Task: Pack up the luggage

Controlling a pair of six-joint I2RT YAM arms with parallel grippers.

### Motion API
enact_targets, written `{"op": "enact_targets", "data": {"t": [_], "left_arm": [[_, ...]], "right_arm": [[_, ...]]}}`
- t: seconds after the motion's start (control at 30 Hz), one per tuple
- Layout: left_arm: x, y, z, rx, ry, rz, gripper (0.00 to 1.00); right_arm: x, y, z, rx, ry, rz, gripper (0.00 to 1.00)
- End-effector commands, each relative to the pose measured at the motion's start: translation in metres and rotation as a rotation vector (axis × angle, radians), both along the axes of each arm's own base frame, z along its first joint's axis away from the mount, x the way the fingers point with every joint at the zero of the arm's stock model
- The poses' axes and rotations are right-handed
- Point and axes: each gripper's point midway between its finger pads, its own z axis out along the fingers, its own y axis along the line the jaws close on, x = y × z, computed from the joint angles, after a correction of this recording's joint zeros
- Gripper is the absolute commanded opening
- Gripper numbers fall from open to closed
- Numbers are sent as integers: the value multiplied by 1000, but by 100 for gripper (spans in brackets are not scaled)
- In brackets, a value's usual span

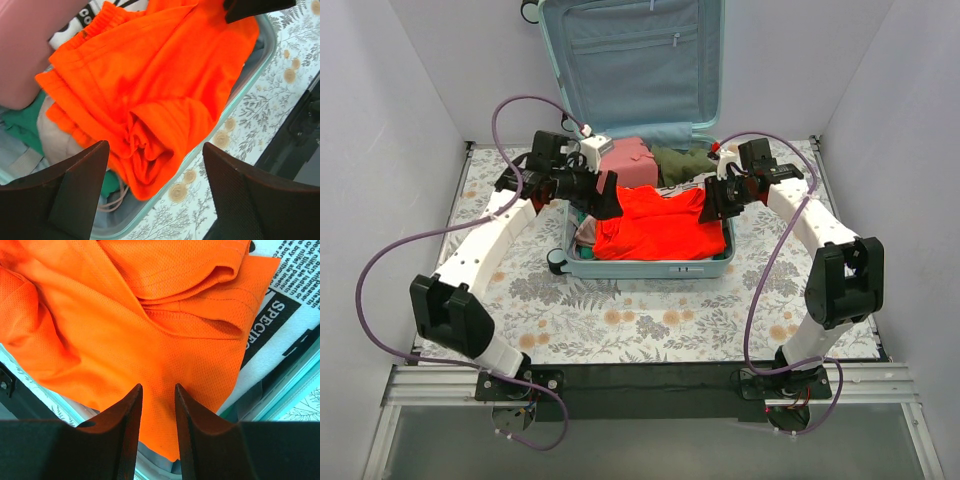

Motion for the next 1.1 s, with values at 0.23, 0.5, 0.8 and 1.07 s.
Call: {"op": "enact_targets", "data": {"t": [0.23, 0.5, 0.8, 1.07], "left_arm": [[-10, -36, -68, 151, 175, -13, 50], [24, 53, -156, 460, 203, 186, 53], [47, 25, -92, 230, 66, 74, 72], [70, 27, 76, -115, -235, 155, 85]], "right_arm": [[7, 4, -7, -4, -19, 1, 39], [10, -14, -61, -134, 40, -46, 44], [30, 0, -12, -62, -70, -12, 54], [46, 4, 138, 93, -414, 1, 91]]}}
